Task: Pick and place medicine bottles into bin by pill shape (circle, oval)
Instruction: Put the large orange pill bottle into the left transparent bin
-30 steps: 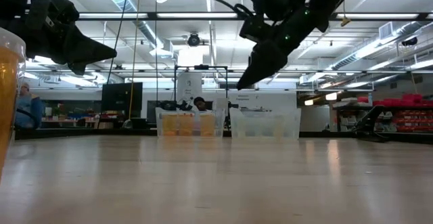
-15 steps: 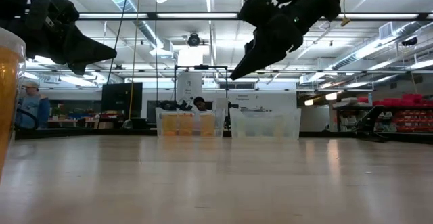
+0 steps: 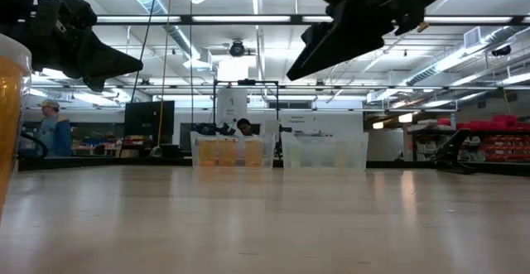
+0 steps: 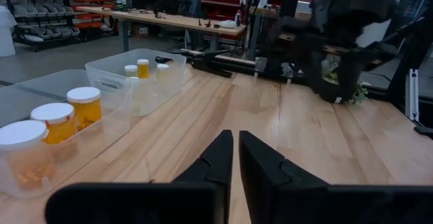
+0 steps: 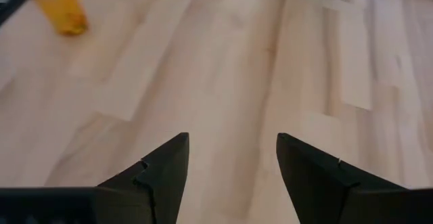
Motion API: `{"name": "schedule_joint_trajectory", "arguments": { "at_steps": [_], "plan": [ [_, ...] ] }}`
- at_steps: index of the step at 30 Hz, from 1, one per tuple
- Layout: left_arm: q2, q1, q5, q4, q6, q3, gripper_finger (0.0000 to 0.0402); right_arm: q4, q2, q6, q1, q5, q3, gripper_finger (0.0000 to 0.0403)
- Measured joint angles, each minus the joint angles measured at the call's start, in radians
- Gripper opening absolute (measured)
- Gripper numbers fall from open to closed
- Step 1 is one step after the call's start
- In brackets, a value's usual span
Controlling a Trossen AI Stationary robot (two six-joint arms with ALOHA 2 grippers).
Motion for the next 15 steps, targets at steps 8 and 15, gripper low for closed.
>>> {"name": "schedule_joint_trajectory", "arguments": {
  "at_steps": [8,15],
  "plan": [
    [0.0,0.0,0.0,0.0,0.0,0.0,0.0029,0.0,0.0,0.017,0.085,0.0,0.0,0.0229],
    [0.0,0.0,0.0,0.0,0.0,0.0,0.0024,-0.078,-0.019,0.047,0.14,0.055,0.027,0.0229]
  ]
}}
